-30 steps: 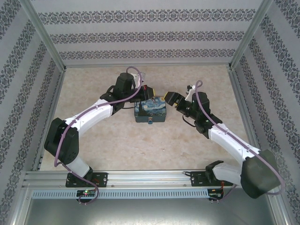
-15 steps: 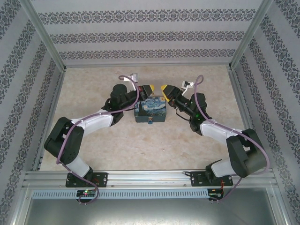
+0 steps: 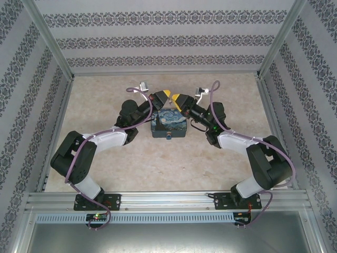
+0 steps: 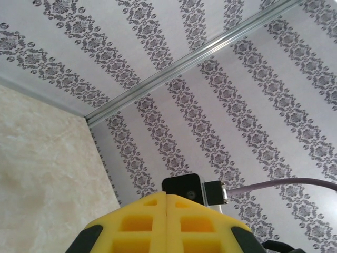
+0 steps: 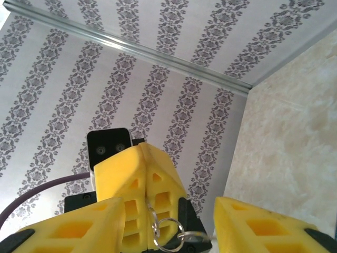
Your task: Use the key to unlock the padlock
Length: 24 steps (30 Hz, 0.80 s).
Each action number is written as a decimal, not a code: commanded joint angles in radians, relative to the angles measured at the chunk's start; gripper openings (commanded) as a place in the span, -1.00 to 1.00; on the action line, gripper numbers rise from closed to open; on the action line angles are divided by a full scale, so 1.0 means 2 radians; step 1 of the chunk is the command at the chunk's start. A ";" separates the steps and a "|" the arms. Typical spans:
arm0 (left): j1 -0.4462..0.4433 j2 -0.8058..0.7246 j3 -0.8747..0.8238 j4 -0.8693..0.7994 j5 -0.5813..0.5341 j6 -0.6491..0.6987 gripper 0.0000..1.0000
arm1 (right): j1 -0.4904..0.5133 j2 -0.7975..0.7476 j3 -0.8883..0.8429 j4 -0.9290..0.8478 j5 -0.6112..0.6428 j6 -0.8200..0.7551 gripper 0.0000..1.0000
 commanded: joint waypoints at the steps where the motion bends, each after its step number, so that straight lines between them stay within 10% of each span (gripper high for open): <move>1: 0.005 0.002 -0.008 0.043 -0.010 -0.014 -1.00 | 0.007 0.012 0.016 0.046 -0.010 0.008 -0.05; 24: 0.005 0.012 -0.017 0.046 -0.014 -0.022 -1.00 | 0.015 0.058 0.023 0.100 -0.020 0.036 -0.49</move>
